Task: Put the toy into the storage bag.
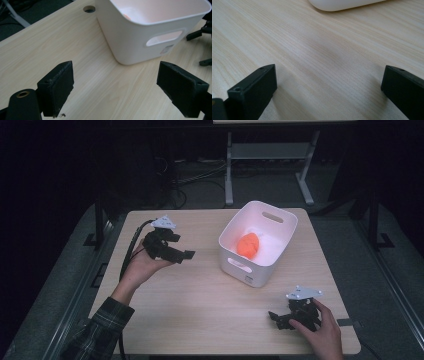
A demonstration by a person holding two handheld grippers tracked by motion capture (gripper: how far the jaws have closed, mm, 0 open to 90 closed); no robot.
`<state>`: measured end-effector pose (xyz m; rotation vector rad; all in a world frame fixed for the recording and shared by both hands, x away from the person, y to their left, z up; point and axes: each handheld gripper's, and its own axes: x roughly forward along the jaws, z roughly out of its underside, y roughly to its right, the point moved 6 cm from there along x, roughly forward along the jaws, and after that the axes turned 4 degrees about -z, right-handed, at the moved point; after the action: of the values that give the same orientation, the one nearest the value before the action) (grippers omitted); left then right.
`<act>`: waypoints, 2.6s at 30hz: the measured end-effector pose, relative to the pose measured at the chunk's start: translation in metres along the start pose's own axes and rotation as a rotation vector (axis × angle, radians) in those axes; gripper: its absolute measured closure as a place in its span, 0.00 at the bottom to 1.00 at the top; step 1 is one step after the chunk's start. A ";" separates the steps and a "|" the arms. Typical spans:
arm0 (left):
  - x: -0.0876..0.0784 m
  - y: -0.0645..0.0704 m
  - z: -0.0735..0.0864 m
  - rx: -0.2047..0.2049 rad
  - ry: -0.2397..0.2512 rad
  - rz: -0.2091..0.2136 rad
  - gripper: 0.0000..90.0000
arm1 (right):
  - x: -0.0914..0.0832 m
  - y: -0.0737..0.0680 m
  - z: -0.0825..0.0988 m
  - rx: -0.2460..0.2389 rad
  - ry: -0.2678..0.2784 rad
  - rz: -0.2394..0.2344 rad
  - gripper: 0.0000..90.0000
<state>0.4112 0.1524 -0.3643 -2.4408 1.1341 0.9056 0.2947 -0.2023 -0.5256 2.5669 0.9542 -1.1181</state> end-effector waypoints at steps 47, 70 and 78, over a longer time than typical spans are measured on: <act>-0.012 0.023 0.146 -0.028 0.020 -0.081 0.15 | 0.000 0.000 0.000 0.003 -0.001 0.004 0.00; -0.013 0.025 0.202 -0.054 -0.037 -0.131 0.15 | 0.000 0.000 0.000 0.003 -0.001 0.004 0.00; -0.011 0.026 0.211 -0.064 -0.057 -0.142 0.14 | 0.000 0.000 0.000 0.003 -0.001 0.004 0.00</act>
<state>0.2980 0.2489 -0.5164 -2.4928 0.9127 0.9737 0.2948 -0.2021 -0.5255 2.5689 0.9478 -1.1206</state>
